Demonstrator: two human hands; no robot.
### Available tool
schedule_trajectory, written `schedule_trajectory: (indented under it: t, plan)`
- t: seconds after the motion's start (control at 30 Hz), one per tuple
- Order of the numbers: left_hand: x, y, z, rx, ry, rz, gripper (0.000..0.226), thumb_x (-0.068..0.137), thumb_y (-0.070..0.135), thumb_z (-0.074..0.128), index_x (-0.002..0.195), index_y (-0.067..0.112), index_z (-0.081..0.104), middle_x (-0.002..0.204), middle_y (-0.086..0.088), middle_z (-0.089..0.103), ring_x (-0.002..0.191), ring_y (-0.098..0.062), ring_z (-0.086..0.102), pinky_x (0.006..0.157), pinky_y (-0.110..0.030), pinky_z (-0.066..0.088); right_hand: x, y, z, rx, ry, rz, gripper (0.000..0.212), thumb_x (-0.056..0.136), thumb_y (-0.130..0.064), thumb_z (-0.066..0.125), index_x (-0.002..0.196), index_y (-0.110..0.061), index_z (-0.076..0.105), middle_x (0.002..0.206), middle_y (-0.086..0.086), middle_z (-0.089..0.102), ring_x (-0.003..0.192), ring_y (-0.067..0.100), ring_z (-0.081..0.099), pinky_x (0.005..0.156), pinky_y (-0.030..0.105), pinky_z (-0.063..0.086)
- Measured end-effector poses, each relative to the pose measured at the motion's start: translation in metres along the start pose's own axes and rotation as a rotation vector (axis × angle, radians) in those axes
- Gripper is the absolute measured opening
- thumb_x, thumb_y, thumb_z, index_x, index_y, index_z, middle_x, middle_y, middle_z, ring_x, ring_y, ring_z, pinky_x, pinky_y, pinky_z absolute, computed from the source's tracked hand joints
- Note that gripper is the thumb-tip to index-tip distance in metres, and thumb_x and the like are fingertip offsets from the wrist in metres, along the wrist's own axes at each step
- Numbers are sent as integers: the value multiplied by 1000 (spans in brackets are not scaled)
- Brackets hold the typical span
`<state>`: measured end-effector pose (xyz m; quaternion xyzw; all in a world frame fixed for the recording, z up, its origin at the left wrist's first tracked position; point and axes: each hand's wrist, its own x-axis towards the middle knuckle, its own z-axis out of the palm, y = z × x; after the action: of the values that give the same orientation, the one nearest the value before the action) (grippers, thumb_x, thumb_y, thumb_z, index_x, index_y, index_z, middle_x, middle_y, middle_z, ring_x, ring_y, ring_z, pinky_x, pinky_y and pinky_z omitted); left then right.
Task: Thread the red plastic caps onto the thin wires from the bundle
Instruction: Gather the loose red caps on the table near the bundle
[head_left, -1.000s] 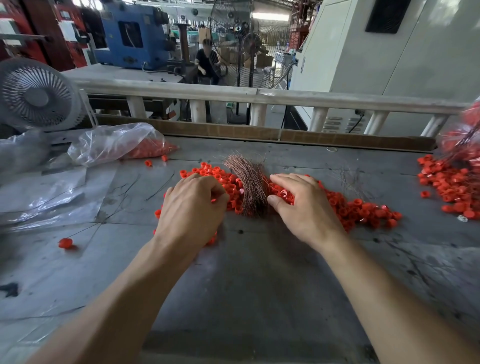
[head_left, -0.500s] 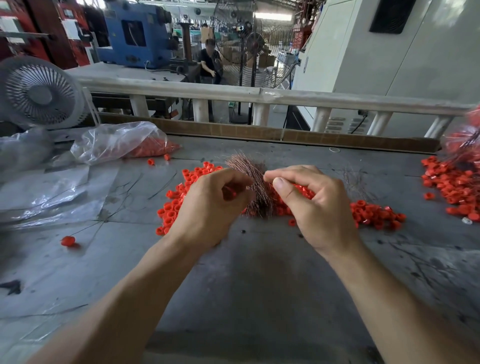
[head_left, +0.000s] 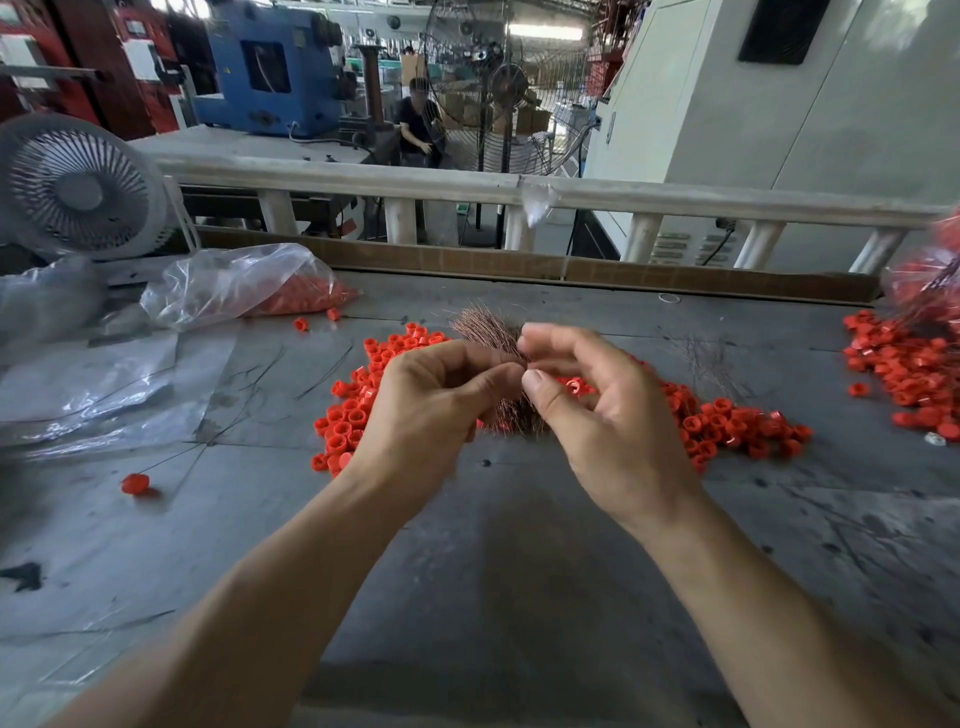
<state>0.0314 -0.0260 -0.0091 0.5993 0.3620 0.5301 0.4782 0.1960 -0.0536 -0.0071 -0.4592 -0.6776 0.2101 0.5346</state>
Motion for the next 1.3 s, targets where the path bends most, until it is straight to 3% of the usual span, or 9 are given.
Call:
schedule_trajectory:
  t: [0.07,0.17,0.37,0.5,0.7,0.87,1.0,1.17,1.3]
  plan:
    - [1,0,0,-36,2,-12,8,82,22,77,84,15,78,62,3,64,55,-10,46,49,-23,38,-1,2,2,19,-26,51,31,94,-23,64,125,-22,70,107,-11,75,103,6,70,90,31,58]
    - [0,1,-1,-89,4,-25,18,76,29,76,84,13,77,59,6,63,54,-10,45,48,-21,37,-3,0,6,25,-21,65,27,91,-29,65,116,-29,72,91,-11,76,85,8,72,74,26,57]
    - [0,3,1,-113,14,-29,19,75,27,77,84,11,76,59,5,63,55,-11,43,48,-20,36,-1,-1,6,48,-16,82,29,92,-10,74,113,-30,72,93,-15,77,89,2,73,79,15,55]
    - [-1,4,4,-90,96,-21,4,86,8,75,83,7,73,53,11,59,48,-1,47,48,-14,37,0,-5,7,93,-38,170,30,93,-4,72,110,-29,73,82,-10,77,78,2,74,70,14,53]
    - [2,5,-2,-81,205,-29,21,88,9,76,71,17,68,52,9,54,47,-3,42,49,-16,39,-1,-8,6,15,-74,209,22,95,-5,70,97,-25,80,82,-14,77,78,-2,73,69,11,53]
    - [1,7,-3,-94,253,-22,21,89,12,76,70,19,71,57,3,52,51,-8,39,50,-23,35,1,-9,4,80,-114,278,24,96,-5,68,88,-26,77,57,-18,67,49,-3,58,49,9,42]
    - [1,7,-8,-106,299,-7,20,89,16,76,71,21,72,58,3,51,51,-9,39,47,-20,36,-1,-9,4,189,-200,383,22,95,-1,66,88,-18,77,68,-1,73,51,8,53,42,25,44]
    - [0,7,-10,-100,311,-4,22,91,18,75,70,21,71,59,0,50,51,-10,39,47,-22,37,-1,-7,3,435,-266,509,17,92,3,68,88,-10,78,72,8,72,51,11,53,40,23,43]
    - [3,7,-15,-95,321,-25,20,92,20,73,73,18,69,58,0,53,52,-12,41,49,-27,36,-2,-3,0,471,-332,581,14,90,0,70,88,-10,79,74,9,73,52,11,53,40,21,43]
